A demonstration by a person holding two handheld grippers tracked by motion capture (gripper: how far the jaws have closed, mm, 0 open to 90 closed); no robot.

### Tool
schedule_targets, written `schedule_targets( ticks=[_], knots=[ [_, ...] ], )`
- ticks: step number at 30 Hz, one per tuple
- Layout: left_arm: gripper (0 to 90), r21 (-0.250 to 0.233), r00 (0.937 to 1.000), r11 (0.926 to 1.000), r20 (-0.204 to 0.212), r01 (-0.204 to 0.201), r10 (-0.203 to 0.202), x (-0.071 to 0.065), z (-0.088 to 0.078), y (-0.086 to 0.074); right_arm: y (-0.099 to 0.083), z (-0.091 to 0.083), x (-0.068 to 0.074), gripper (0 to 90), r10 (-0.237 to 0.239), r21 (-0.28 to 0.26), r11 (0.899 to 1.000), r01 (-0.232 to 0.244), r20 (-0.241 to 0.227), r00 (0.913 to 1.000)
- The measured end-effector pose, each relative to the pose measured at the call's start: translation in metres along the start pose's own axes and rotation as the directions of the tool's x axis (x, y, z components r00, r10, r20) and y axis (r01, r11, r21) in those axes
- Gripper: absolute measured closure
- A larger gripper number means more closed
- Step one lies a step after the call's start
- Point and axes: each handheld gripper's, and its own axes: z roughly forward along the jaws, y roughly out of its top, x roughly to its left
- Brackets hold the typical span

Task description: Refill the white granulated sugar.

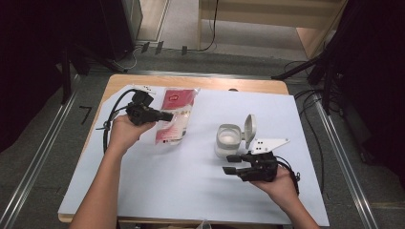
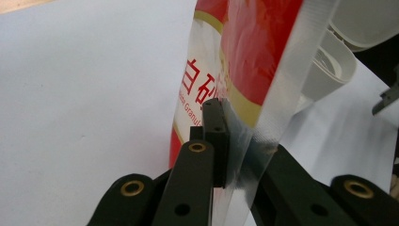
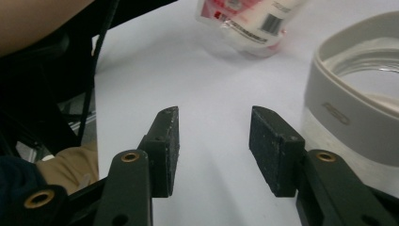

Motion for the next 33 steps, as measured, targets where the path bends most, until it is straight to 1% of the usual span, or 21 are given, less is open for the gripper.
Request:
schedule_targets(
  ticks=[1,3,5,7,8,9,10,13,14,16,18,19,20,23,24,27,28,30,31,32,33],
  knots=[
    [90.0,-0.001,0.9999,1.0,-0.003,-0.01,0.01,0.0,-0.002,-0.002,0.0,-0.001,-0.001,53.7,-0.003,-0.004,1.0,0.003,-0.001,1.0],
    [89.7,-0.003,0.9999,0.9999,0.003,-0.014,0.014,-0.001,-0.003,-0.006,0.0,-0.006,0.0,53.7,0.003,-0.016,1.0,-0.003,0.007,1.0],
    [89.1,-0.011,0.9998,0.9998,0.012,-0.015,0.015,0.0,-0.005,-0.01,0.001,-0.009,-0.001,53.7,0.0,-0.023,1.0,0.001,0.017,0.9999],
    [88.7,-0.006,0.9998,0.9998,0.001,-0.021,0.021,0.001,-0.008,-0.013,0.001,-0.011,-0.002,53.7,0.001,-0.019,1.0,-0.001,0.024,0.9997],
    [87.9,-0.006,0.9999,0.9999,0.009,-0.009,0.009,0.001,-0.009,-0.015,0.0,-0.011,-0.003,53.7,-0.001,-0.018,1.0,0.001,0.03,0.9996],
    [86.6,-0.003,0.9998,1.0,0.018,-0.005,0.005,0.002,-0.01,-0.017,0.0,-0.012,-0.004,53.7,0.004,-0.015,1.0,-0.003,0.029,0.9996],
    [86.4,-0.012,0.9997,0.9999,0.023,-0.005,0.005,0.003,-0.013,-0.019,0.0,-0.012,-0.004,53.7,0.005,-0.016,1.0,-0.004,0.035,0.9994],
    [86.0,0.0,0.9997,1.0,0.022,0.007,-0.007,0.004,-0.016,-0.024,0.0,-0.013,-0.004,53.7,-0.009,-0.019,1.0,0.009,0.046,0.9989],
    [85.6,-0.003,0.9997,1.0,0.023,-0.002,0.002,0.006,-0.018,-0.026,0.0,-0.014,-0.004,53.7,-0.007,-0.021,1.0,0.008,0.046,0.9989],
    [84.9,-0.013,0.9992,0.9999,0.039,-0.004,0.005,0.006,-0.02,-0.029,0.0,-0.013,-0.004,53.8,-0.01,-0.017,1.0,0.01,0.051,0.9987],
    [84.6,-0.015,0.9993,0.9998,0.035,-0.012,0.012,0.007,-0.022,-0.031,0.0,-0.012,-0.004,53.9,-0.011,-0.017,1.0,0.012,0.052,0.9986],
    [83.9,-0.019,0.9989,0.9998,0.046,-0.004,0.005,0.007,-0.022,-0.032,0.0,-0.012,-0.004,53.9,-0.01,-0.017,1.0,0.011,0.052,0.9986],
    [82.8,-0.02,0.9989,0.9997,0.044,-0.014,0.015,0.007,-0.023,-0.033,0.0,-0.012,-0.005,53.8,-0.011,-0.014,1.0,0.012,0.054,0.9985],
    [80.5,-0.029,0.9984,0.9994,0.053,-0.018,0.02,0.007,-0.026,-0.035,0.0,-0.012,-0.006,53.8,-0.006,-0.002,1.0,0.006,0.054,0.9985],
    [79.5,-0.029,0.9984,0.9995,0.055,-0.013,0.015,0.007,-0.026,-0.036,0.0,-0.013,-0.006,53.8,-0.001,0.0,1.0,0.001,0.056,0.9985],
    [76.2,-0.022,0.9976,0.9991,0.058,-0.035,0.036,0.008,-0.028,-0.037,0.0,-0.014,-0.008,53.7,0.004,-0.006,1.0,-0.004,0.057,0.9984],
    [74.3,-0.021,0.9974,0.9992,0.064,-0.033,0.035,0.007,-0.028,-0.037,0.0,-0.014,-0.008,53.7,0.007,-0.009,1.0,-0.006,0.058,0.9983],
    [71.8,-0.011,0.9968,0.999,0.066,-0.043,0.044,0.007,-0.028,-0.038,0.0,-0.015,-0.01,53.7,0.007,-0.007,1.0,-0.007,0.063,0.998],
    [69.8,0.0,0.9968,0.9993,0.071,-0.036,0.036,0.007,-0.028,-0.038,0.0,-0.016,-0.01,53.6,0.011,-0.006,1.0,-0.01,0.065,0.9978],
    [69.4,0.011,0.9967,0.9992,0.072,-0.038,0.037,0.006,-0.027,-0.039,0.0,-0.016,-0.011,53.6,0.012,-0.005,1.0,-0.012,0.066,0.9977],
    [69.1,0.011,0.9966,0.999,0.071,-0.044,0.043,0.006,-0.027,-0.04,0.0,-0.016,-0.012,53.7,0.01,-0.01,1.0,-0.009,0.07,0.9975]
  ],
)
